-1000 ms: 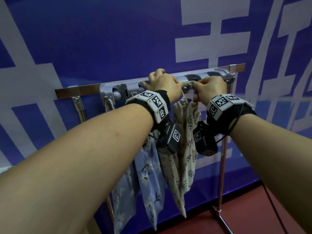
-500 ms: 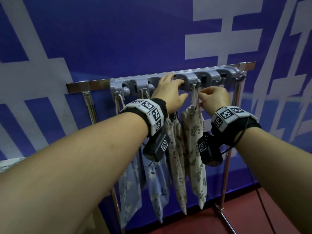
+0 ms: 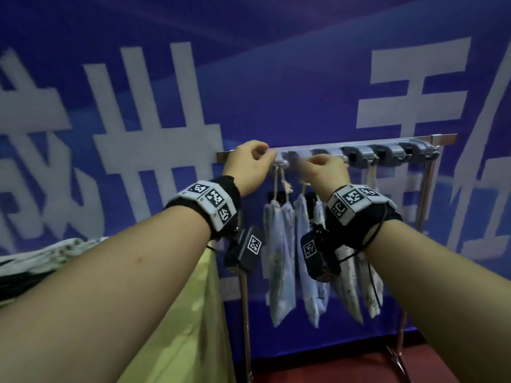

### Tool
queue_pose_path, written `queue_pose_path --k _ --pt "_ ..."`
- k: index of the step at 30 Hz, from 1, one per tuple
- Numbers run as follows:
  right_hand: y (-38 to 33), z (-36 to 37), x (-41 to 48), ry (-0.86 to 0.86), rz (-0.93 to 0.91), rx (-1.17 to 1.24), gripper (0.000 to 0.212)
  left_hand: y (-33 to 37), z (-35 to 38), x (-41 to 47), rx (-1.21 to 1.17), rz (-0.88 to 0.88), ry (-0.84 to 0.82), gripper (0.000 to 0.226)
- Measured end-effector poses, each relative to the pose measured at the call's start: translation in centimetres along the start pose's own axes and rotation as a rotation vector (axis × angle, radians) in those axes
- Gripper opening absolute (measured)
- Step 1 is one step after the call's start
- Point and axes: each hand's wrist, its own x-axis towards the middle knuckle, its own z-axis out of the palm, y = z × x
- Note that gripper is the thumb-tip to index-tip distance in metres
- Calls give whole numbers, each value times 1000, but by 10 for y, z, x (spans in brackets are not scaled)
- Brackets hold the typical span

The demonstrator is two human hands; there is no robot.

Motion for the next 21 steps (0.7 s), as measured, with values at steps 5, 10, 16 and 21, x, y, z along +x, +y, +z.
queue_pose_path --k 5,10,16,21 --pt "-36 79 -60 -187 17 34 10 -47 -99 -50 -105 -183 181 19" --pt "-54 170 -121 -440 67 6 27 -116 -196 -116 -161 -441 365 31" --pt "-61 257 -173 -621 131 -26 34 -174 -268 -184 -323 -698 471 37" --pt "-56 304 -188 -675 380 33 20 -209 -275 -200 -555 -824 542 45"
